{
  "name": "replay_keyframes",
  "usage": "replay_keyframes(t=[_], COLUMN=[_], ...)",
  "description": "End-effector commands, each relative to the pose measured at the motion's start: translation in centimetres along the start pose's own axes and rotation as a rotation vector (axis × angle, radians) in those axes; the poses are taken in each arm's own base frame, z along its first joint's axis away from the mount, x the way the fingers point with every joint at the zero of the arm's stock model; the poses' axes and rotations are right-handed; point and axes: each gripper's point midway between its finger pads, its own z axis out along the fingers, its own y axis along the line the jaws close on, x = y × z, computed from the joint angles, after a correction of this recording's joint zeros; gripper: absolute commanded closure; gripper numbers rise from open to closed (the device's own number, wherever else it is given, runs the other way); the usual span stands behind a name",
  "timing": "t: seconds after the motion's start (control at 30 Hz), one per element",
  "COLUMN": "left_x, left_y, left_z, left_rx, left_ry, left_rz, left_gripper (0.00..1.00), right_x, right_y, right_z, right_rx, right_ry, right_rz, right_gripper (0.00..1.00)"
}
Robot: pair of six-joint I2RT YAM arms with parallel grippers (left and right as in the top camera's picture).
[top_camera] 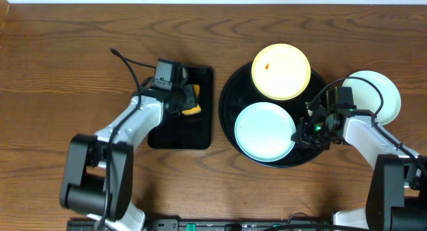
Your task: Clean dirty plates on tray and stack at the side
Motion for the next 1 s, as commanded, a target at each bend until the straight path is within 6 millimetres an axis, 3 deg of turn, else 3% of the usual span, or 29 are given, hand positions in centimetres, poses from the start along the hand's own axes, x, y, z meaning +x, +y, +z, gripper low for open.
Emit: replay_keyframes(t=[0.0, 0.2, 0.4, 0.53, 0.97], left_x=[0.6, -0.3, -3.6, -4.3, 0.3], left_y=[0.6, 0.6, -1.9, -2.0, 0.2], left_z=[1.3, 1.3, -3.3, -5.1, -0.3], left_rx=[0.028, 0.034, 0.085, 0.055, -0.016], left_ry=[0.052, 0.019, -0.120, -0.173, 0.029], left_rz=[-0.014, -0.007, 0.067, 0.077, 0.049], left_gripper=[0.92, 0.92, 0.92, 0.92, 0.93], right_x=[0.3, 0.3, 0.2, 0.2, 0.2], right_y=[0.3, 0.3, 0.3, 0.4, 0.4], right_z=[0.0, 0.0, 0.0, 0.0, 0.0], right_rx=[-0.002, -0.002, -0.002, -0.003, -0.003], right_ry=[0.005, 0.005, 0.001, 0.000, -0.002], right_rz=[-0.008, -0.008, -0.009, -0.011, -0.011], right_gripper=[0.99, 0.99, 0.99, 0.99, 0.99])
